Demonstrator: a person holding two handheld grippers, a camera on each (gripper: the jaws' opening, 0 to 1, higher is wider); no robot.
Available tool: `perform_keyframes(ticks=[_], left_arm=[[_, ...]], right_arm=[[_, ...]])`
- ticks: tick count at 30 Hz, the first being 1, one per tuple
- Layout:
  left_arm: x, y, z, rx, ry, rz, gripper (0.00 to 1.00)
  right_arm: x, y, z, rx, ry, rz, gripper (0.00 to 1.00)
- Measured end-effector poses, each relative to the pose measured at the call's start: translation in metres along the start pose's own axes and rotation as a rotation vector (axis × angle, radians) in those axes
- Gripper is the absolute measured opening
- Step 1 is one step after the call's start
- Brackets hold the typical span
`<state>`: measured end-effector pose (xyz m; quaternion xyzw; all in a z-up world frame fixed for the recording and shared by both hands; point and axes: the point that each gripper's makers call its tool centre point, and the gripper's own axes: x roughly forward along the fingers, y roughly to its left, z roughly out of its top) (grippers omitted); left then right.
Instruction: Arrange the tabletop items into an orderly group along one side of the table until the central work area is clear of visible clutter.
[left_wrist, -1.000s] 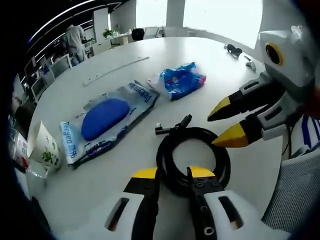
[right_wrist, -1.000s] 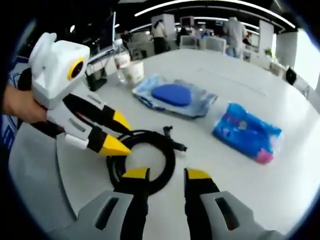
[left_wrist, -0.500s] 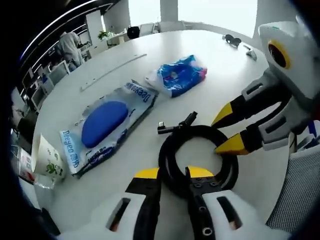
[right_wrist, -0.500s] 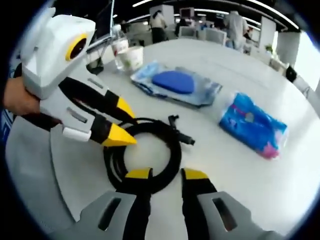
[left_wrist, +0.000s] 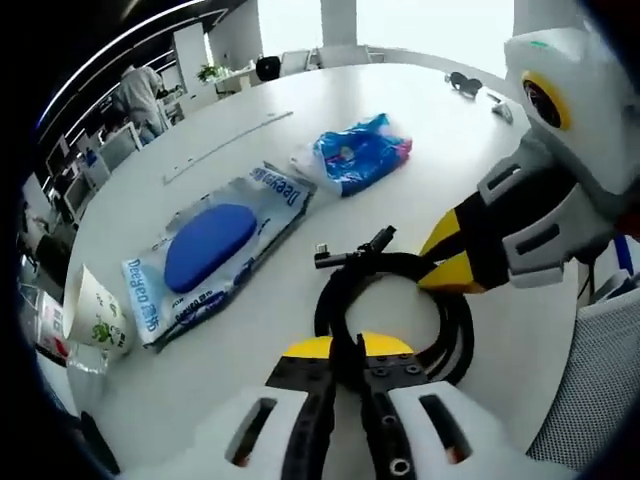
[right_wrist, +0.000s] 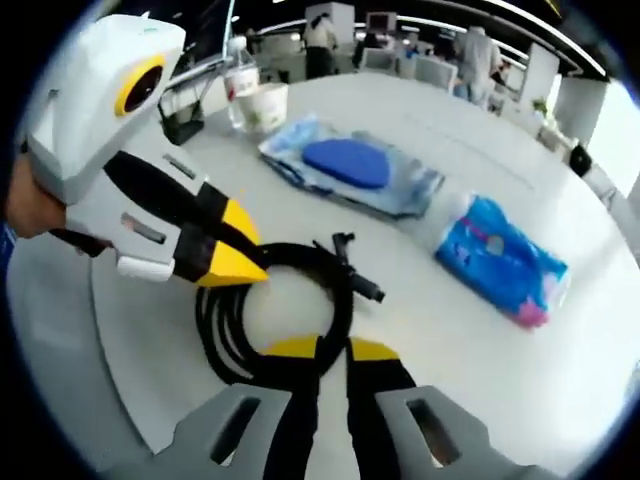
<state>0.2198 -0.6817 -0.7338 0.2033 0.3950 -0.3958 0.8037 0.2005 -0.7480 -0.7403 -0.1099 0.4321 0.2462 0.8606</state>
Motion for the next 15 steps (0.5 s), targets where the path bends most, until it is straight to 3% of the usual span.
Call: perform_keyframes(ticks=[5, 15], left_arm=[[-0.005, 0.006, -0.002, -0.048, 0.011, -0.008, 0.03], [-0.016, 0.017, -0.004, -0.070, 0.012, -0.002, 0.02]], right_arm=[[-0.001, 0.004, 0.006, 0.016, -0.001, 0.011, 0.02], [0.000, 0.011, 0.020, -0.001, -0.018, 0.035, 0.02]])
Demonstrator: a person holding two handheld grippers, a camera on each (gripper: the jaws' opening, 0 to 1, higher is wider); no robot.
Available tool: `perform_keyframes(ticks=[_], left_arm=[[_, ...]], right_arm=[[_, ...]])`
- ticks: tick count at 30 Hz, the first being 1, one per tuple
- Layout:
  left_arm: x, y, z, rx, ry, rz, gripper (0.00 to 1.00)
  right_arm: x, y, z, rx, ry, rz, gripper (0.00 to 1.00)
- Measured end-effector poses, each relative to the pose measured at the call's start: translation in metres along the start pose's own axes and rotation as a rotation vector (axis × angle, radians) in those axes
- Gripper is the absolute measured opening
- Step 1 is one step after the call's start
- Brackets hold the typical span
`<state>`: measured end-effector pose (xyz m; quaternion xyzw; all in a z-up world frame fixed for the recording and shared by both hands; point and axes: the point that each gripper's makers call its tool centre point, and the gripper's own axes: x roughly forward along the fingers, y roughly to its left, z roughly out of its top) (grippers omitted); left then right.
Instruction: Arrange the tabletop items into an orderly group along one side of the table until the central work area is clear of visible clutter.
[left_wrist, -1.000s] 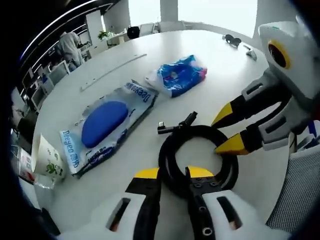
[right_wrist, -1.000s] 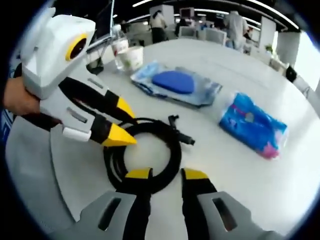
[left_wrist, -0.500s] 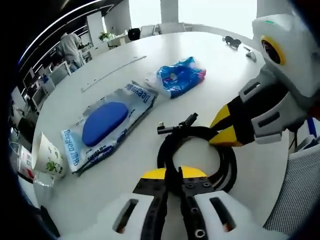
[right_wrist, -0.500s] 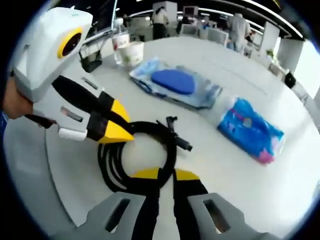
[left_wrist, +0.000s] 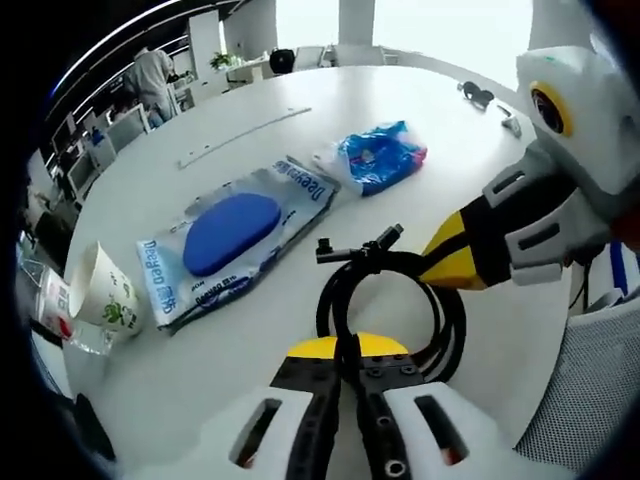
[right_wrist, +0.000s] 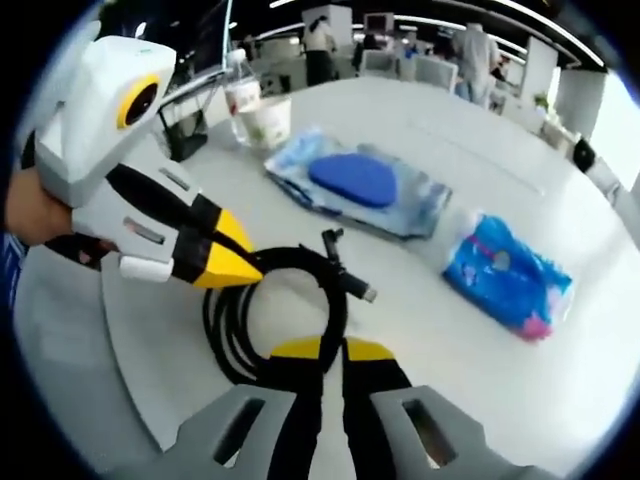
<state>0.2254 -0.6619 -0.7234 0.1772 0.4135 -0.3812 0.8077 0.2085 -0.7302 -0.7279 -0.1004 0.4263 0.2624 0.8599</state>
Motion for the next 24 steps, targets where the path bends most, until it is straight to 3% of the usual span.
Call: perform_keyframes(ticks=[17, 24], left_arm=[[0.000, 0.006, -0.010, -0.056, 0.018, 0.002, 0.03], [0.003, 0.007, -0.013, -0.068, 0.032, -0.002, 0.04]], right_arm=[[0.014, 0.004, 0.006, -0.134, -0.005, 0.006, 0.03], [0.018, 0.002, 0.007, -0.149, -0.010, 0.007, 0.03]])
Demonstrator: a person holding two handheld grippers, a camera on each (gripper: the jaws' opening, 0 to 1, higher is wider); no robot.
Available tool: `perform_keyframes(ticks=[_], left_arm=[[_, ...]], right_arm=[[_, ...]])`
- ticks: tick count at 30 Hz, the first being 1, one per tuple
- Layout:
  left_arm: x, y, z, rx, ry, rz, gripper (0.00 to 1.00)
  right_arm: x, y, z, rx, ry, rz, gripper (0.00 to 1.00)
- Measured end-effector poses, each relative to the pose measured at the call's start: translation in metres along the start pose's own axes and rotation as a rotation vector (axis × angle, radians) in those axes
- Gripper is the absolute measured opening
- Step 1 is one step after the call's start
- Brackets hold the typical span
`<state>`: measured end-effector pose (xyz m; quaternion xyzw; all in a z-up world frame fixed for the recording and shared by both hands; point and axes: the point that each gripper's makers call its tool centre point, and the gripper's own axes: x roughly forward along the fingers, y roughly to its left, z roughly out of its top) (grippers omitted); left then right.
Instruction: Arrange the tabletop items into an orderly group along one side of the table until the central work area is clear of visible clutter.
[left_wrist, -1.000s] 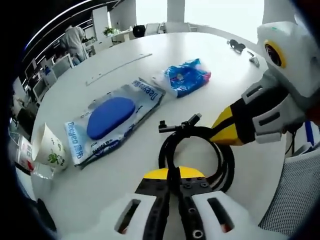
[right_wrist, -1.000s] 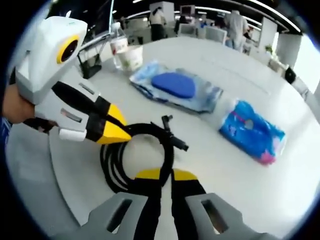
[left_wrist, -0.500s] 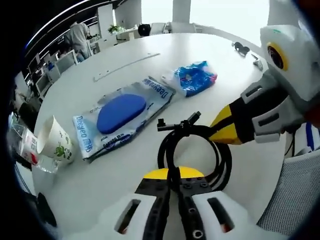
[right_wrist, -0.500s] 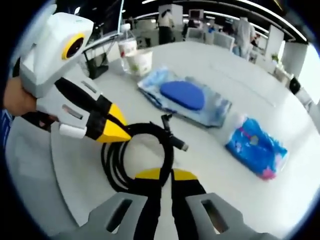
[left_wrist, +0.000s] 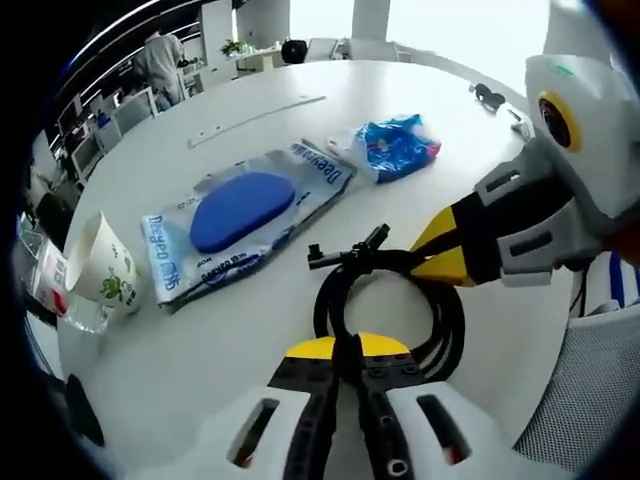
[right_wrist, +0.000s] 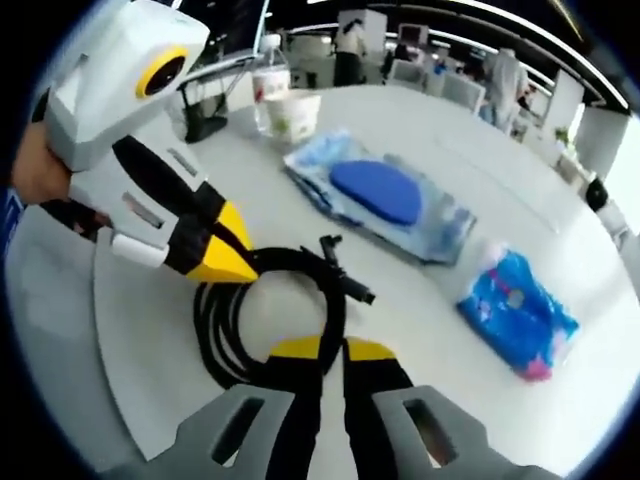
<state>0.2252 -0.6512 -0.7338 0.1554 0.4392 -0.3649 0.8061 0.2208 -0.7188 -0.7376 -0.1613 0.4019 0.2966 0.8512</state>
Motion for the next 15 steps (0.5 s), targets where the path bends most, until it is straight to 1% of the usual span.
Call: perform_keyframes(ticks=[8, 12, 15], left_arm=[[0.003, 0.000, 0.000, -0.058, -0.004, -0.014, 0.05], [0.004, -0.001, 0.002, -0.059, -0.007, -0.016, 0.06], [0.005, -0.001, 0.003, -0.048, -0.013, -0.017, 0.06]], right_arm=[[0.004, -0.007, 0.004, -0.017, -0.015, -0.006, 0.03], [0.005, -0.010, 0.004, -0.013, -0.012, -0.014, 0.03], [0.003, -0.011, 0.003, 0.045, -0.022, -0.006, 0.03]])
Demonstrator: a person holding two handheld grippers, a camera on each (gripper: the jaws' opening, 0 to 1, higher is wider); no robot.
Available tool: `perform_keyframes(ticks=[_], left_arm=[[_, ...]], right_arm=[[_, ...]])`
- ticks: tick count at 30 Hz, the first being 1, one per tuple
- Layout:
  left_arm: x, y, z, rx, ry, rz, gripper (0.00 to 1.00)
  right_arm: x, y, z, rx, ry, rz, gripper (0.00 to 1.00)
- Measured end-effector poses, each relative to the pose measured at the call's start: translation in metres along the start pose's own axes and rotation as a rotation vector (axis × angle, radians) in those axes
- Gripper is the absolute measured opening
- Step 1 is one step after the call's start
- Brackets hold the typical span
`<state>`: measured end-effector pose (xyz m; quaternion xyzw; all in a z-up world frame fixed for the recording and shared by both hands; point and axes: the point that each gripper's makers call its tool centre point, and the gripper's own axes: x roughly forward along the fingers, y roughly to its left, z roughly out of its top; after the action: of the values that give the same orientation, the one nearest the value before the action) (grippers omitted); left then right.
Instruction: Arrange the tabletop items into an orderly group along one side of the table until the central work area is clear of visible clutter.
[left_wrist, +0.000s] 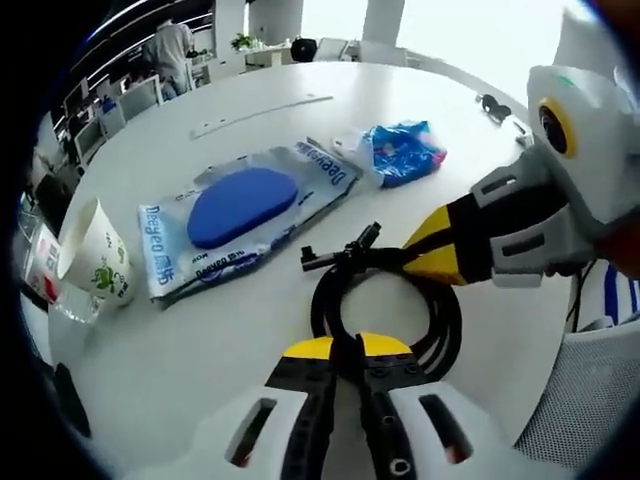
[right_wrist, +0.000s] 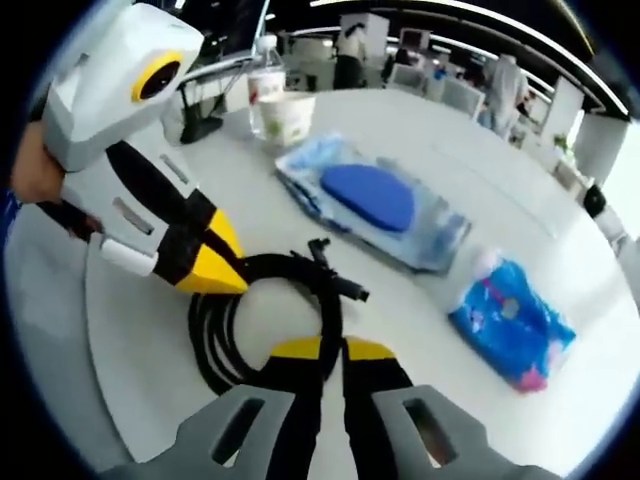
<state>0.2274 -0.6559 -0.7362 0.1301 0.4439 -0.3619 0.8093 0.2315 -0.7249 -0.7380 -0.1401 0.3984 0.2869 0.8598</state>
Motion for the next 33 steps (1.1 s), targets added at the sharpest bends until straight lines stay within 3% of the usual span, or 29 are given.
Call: perform_keyframes(ticks=[15, 20, 22, 24, 33], left_arm=[[0.000, 0.003, 0.002, 0.085, -0.009, 0.021, 0.09], [-0.002, 0.004, 0.005, 0.114, -0.021, 0.038, 0.13], [-0.005, 0.005, 0.008, 0.125, -0.038, 0.045, 0.16], [-0.007, 0.005, 0.010, 0.138, -0.053, 0.043, 0.21], [-0.017, 0.015, 0.019, 0.168, -0.112, 0.087, 0.43]], right_arm=[[0.001, 0.003, -0.001, 0.073, -0.020, 0.017, 0.03], [-0.002, 0.003, 0.001, -0.011, -0.047, -0.007, 0.04], [-0.005, 0.003, 0.011, -0.054, -0.113, -0.016, 0.05], [-0.010, 0.005, 0.017, -0.021, -0.165, -0.010, 0.10], [-0.020, 0.006, 0.027, 0.014, -0.230, -0.020, 0.31]])
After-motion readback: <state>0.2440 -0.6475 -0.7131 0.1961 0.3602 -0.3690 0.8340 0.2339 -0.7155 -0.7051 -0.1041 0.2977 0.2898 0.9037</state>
